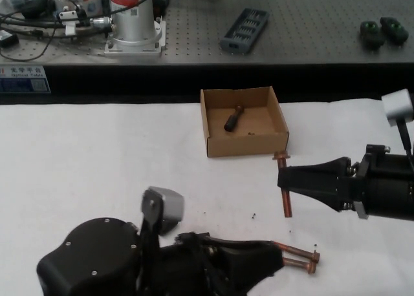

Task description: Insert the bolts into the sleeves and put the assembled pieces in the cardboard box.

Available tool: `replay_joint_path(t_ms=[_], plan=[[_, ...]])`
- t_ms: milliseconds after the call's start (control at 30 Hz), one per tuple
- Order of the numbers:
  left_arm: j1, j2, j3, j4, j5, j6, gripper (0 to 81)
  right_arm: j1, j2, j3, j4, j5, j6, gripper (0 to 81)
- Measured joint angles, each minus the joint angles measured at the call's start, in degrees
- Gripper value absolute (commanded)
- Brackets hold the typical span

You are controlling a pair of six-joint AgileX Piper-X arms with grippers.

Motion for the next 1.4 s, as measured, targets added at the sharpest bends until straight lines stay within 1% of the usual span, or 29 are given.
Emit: replay_joint_path(t_ms=[200, 367, 600, 700, 833, 967, 1200, 1400], plan=[[-0.95, 0.0, -1.24, -0.89, 0.53, 0.33, 0.6, 0.0, 0.0, 1.0, -1.39, -0.51, 1.15, 4.3], [-0.95, 0.0, -1.35, 0.97, 1.91, 4.53, 0.6, 0.0, 0.0, 1.02, -2.0, -0.72, 1.82, 4.3], [-0.95, 0.0, -1.32, 5.11, 2.02, 12.74, 0.6, 0.0, 0.0, 1.02, -2.1, -0.85, 2.14, 4.3], [-0.95, 0.0, -1.32, 6.46, -0.35, 15.84, 0.6, 0.0, 0.0, 1.02, -2.53, -1.0, 2.14, 4.3], [-0.95, 0.0, -1.32, 6.16, -3.98, 17.01, 0.6, 0.0, 0.1, 1.02, -4.25, -1.29, 2.36, 4.3], [-0.95, 0.0, -1.32, 4.45, -4.9, 17.01, 0.6, 0.0, 1.43, 1.02, -5.61, -2.53, 2.29, 4.3], [-0.95, 0.0, -1.32, 2.08, -4.73, 14.16, 0.6, 0.0, 3.82, 1.02, -7.21, -4.91, 2.54, 4.3], [-0.95, 0.0, -1.32, 1.64, -2.44, 11.64, 0.6, 0.0, 3.88, 1.02, -8.58, -6.66, 3.3, 4.3]])
